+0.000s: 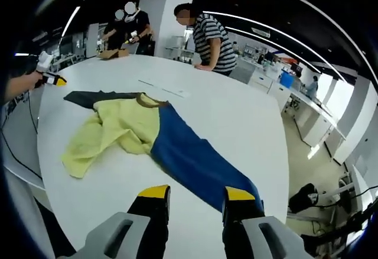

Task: Fold the garment on the visible template until the final outline fits inside the template.

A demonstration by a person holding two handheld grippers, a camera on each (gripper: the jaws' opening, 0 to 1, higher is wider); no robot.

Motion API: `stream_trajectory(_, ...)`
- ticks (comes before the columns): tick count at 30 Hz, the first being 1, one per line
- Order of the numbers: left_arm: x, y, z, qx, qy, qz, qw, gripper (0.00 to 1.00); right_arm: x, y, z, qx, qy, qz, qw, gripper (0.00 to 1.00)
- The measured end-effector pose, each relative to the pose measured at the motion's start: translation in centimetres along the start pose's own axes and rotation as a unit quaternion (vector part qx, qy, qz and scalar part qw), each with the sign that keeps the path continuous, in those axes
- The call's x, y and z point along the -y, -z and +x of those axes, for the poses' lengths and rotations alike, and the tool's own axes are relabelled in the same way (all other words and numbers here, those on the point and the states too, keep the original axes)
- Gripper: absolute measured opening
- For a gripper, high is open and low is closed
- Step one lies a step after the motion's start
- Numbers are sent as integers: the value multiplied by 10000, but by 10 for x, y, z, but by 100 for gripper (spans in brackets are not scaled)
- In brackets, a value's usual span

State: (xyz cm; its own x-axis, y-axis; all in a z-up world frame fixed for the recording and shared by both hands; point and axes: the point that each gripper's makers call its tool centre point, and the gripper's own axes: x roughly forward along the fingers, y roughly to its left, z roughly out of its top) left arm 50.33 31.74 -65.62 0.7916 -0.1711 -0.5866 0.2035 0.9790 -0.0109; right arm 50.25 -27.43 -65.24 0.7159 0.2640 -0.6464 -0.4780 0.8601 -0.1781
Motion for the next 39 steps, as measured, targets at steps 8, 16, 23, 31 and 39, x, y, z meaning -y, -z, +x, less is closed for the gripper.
stream_trajectory(8, 21, 2, -1, 39, 231, 24, 9997, 21, -12, 5, 0, -17, -107, 5, 9999, 31)
stream_trajectory(16, 37, 7, -5, 73, 428, -9, 9991, 21, -23, 4, -4, 26, -203, -46, 9998, 31)
stream_trajectory(23, 47, 16, -10, 26, 526, -40, 9986, 21, -30, 9, -4, 19, -278, -53, 9996, 30)
stream_trajectory(31, 60, 20, -12, 29, 638, 3, 9980, 21, -47, 14, -3, 28, -420, -53, 9991, 30)
stream_trajectory(39, 79, 30, -15, -31, 862, 73, 9962, 21, -61, 22, -3, -6, -536, -65, 9985, 30)
